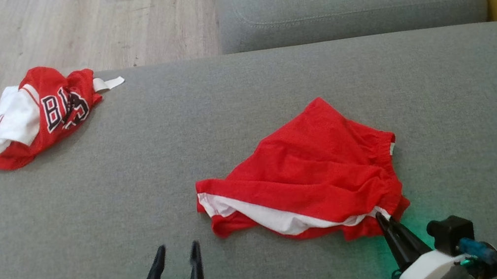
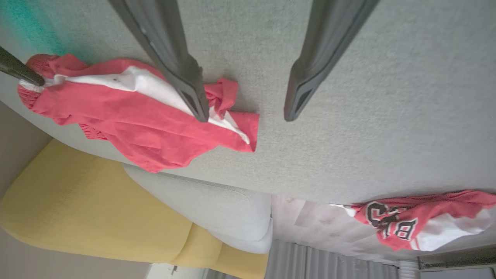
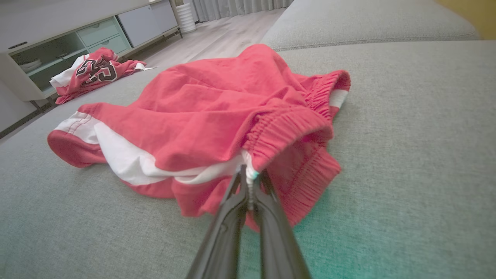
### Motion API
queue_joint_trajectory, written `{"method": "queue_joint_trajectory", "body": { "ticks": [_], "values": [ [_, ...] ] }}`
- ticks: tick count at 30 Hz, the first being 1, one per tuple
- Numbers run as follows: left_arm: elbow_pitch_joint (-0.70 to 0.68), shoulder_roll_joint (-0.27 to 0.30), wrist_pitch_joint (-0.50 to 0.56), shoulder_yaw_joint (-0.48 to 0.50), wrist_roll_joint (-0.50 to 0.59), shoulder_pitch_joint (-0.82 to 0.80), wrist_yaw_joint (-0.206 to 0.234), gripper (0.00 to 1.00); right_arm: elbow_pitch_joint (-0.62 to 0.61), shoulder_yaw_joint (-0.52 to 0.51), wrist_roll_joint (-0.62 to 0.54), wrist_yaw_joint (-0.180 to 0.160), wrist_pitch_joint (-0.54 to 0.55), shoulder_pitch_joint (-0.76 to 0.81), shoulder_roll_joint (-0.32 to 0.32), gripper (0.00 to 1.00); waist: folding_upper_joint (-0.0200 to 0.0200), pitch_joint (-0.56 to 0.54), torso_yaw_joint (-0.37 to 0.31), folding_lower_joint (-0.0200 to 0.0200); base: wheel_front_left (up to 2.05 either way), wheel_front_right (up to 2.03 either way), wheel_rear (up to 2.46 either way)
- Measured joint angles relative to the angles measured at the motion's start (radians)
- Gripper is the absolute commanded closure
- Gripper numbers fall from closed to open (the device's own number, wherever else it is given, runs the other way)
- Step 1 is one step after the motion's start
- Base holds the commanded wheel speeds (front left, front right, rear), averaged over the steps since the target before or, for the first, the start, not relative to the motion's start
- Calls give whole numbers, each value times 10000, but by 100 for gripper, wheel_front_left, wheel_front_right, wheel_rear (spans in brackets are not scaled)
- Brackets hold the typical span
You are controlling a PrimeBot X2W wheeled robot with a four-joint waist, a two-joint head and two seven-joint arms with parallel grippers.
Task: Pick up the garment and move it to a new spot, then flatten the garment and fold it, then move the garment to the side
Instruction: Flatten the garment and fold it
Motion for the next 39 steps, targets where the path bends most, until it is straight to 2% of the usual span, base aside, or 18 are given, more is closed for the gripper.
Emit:
{"method": "queue_joint_trajectory", "body": {
  "ticks": [4, 9, 17, 26, 28, 29, 33, 35, 36, 39],
  "values": [
    [374, -113, 445, -360, -38, -754, -234, 0, 10, -6, -104, 0, 0, -21, -2, 100, 0, 93, -110, 0, 0, 0, 0],
    [1110, -368, 1030, -477, -625, -1703, -435, 0, 19, 56, -144, 0, 0, -123, -2, 100, 0, 231, -303, 0, 0, 0, 0],
    [2510, -537, 2201, -500, -1336, -2562, -336, 0, 79, 259, -196, 0, 0, -372, -6, 100, 0, 461, -556, 0, 0, 0, 0],
    [3459, -606, 2608, -608, -1580, -3685, -332, 0, 128, 349, -194, 0, 0, -726, -8, 100, 0, 786, -780, 0, 0, 0, 0],
    [3693, -614, 2704, -608, -1618, -3837, -326, 23, 161, 370, -194, 0, 0, -789, -8, 100, 0, 834, -837, 0, 0, 0, 0],
    [3812, -617, 2807, -610, -1647, -3900, -328, 50, 173, 370, -194, 0, 0, -828, -10, 100, 0, 854, -864, 0, 0, 0, 0],
    [4192, -625, 3104, -639, -1776, -4084, -334, 67, 201, 376, -192, 0, -2, -867, -10, 100, 0, 891, -953, 0, 0, 0, 0],
    [4276, -629, 2963, -631, -1779, -4175, -334, 93, 205, 374, -192, 0, -12, -874, -10, 100, 0, 894, -999, 0, 0, 0, 0],
    [4286, -631, 2869, -631, -1781, -4224, -336, 100, 205, 366, -192, 0, -13, -879, -10, 100, 0, 890, -1014, 0, 0, 0, 0],
    [4284, -639, 2497, -614, -1785, -4361, -337, 100, 201, 345, -192, 0, -13, -882, -12, 100, 0, 842, -1038, 0, 0, 0, 0]
  ]
}}
